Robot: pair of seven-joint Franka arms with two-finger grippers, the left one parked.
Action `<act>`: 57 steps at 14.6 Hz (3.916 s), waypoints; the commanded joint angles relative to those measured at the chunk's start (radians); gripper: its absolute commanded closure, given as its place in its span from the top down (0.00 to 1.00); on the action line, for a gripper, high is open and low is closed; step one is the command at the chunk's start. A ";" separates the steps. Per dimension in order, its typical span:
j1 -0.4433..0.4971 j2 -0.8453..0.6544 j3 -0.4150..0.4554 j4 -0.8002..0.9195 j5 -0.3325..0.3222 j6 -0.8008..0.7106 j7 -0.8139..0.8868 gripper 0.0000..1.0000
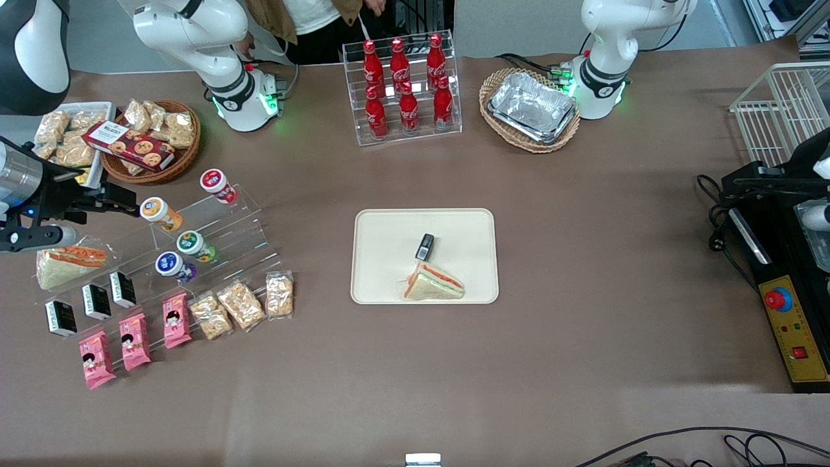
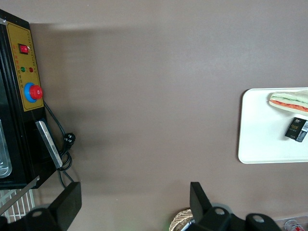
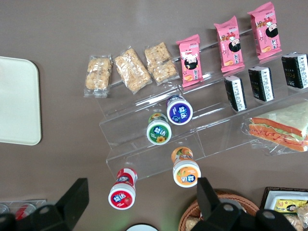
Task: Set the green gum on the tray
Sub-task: 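Move the right gripper down toward the green-label bottle on the rack, then close the right gripper around the green-label bottle's cap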
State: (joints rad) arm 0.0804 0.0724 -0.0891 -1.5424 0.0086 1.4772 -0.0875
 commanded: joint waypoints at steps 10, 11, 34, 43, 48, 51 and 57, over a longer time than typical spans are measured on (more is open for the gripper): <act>-0.007 -0.031 -0.008 0.013 0.021 -0.029 -0.031 1.00; -0.005 -0.043 -0.017 -0.007 0.021 -0.043 -0.032 1.00; -0.007 -0.118 -0.031 -0.792 0.031 0.778 -0.038 1.00; -0.004 -0.079 -0.031 -0.840 0.031 0.879 -0.038 1.00; -0.004 -0.049 -0.031 -0.838 0.030 0.923 -0.046 0.79; -0.001 -0.051 -0.031 -0.838 0.030 0.922 -0.080 0.29; -0.002 -0.120 -0.031 -0.811 0.030 0.804 -0.110 0.15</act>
State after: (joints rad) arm 0.0802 0.0136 -0.1180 -2.3734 0.0193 2.3654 -0.1697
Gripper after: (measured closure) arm 0.414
